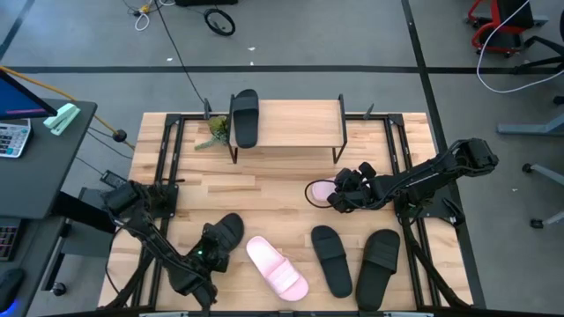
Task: Pick and place slides into the shelf
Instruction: Put the black slide on the shelf
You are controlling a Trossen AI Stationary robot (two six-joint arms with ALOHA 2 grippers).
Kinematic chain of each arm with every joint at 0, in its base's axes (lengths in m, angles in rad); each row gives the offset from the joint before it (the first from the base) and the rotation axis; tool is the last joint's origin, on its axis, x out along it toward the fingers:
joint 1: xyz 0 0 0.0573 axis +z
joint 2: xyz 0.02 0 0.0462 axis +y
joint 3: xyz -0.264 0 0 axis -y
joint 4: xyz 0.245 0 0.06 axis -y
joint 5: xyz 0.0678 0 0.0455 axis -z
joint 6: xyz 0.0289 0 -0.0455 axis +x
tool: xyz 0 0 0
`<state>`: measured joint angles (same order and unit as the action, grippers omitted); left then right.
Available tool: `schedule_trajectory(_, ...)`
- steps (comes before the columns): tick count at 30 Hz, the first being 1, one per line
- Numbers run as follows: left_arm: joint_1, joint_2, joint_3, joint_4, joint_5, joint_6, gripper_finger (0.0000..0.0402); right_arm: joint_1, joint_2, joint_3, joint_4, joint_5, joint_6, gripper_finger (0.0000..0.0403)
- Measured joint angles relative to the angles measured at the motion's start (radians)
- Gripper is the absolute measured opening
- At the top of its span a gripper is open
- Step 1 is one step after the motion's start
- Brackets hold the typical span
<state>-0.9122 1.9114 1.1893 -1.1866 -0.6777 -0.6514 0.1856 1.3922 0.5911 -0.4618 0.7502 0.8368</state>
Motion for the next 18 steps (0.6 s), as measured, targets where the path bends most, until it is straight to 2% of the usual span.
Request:
schedule_trajectory(2, 0.013, 0.001, 0.026, -0.016, 0.001, -0.013, 0.0034, 0.0, 0.0, 0.0, 0.0, 0.0, 0.0, 0.0165)
schedule_trajectory(3, 0.022, 0.001, 0.05, -0.034, 0.003, -0.021, 0.002, 0.0, 0.0, 0.0, 0.0, 0.0, -0.001, 0.0165)
schedule_trajectory(6, 0.053, 0.002, 0.182, -0.117, -0.024, -0.093, 0.0022, 0.0, 0.0, 0.0, 0.0, 0.001, -0.001, 0.0165)
schedule_trajectory(11, 0.15, 0.002, 0.488, -0.368, -0.158, -0.153, 0.0014, 0.0, 0.0, 0.0, 0.003, 0.001, 0.001, 0.0165)
schedule_trajectory(15, 0.268, -0.008, 0.69, -0.377, -0.242, -0.109, 0.0016, 0.0, 0.0, 0.0, 0.006, 0.001, 0.004, 0.0165)
schedule_trajectory(18, 0.374, -0.013, 0.809, -0.38, -0.285, -0.014, 0.0022, 0.0, 0.0, 0.0, 0.007, 0.001, 0.005, 0.0165)
